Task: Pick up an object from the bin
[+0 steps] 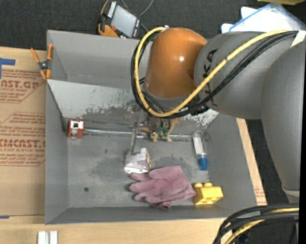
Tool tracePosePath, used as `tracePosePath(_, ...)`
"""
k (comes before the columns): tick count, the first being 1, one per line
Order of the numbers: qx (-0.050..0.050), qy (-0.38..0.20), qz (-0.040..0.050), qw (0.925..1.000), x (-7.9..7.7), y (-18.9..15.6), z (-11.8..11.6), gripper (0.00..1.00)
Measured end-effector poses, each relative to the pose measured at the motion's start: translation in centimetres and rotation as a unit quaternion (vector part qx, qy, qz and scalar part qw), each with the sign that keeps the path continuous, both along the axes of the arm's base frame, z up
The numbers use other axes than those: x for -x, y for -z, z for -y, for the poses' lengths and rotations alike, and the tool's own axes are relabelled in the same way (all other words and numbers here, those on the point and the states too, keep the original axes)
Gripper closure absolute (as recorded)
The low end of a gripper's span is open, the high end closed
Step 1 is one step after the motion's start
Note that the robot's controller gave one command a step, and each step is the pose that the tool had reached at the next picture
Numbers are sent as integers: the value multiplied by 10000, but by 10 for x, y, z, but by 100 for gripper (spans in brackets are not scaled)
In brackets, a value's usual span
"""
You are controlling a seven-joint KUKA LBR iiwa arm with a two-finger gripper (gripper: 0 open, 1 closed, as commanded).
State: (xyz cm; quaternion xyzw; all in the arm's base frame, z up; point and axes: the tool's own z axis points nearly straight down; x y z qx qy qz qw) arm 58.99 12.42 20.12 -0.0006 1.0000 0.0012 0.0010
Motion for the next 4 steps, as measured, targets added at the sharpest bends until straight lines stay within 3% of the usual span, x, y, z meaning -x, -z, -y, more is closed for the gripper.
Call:
tracePosePath(1, 0, 0, 0, 10000, 0, 0, 0, 0)
tracePosePath(2, 5, -372, -2, 9993, 17, 35, 47, 0)
tracePosePath(3, -4, -893, 32, 9960, 22, 41, 61, 0)
tracePosePath(4, -7, -428, -17, 9991, 38, 105, 37, 0)
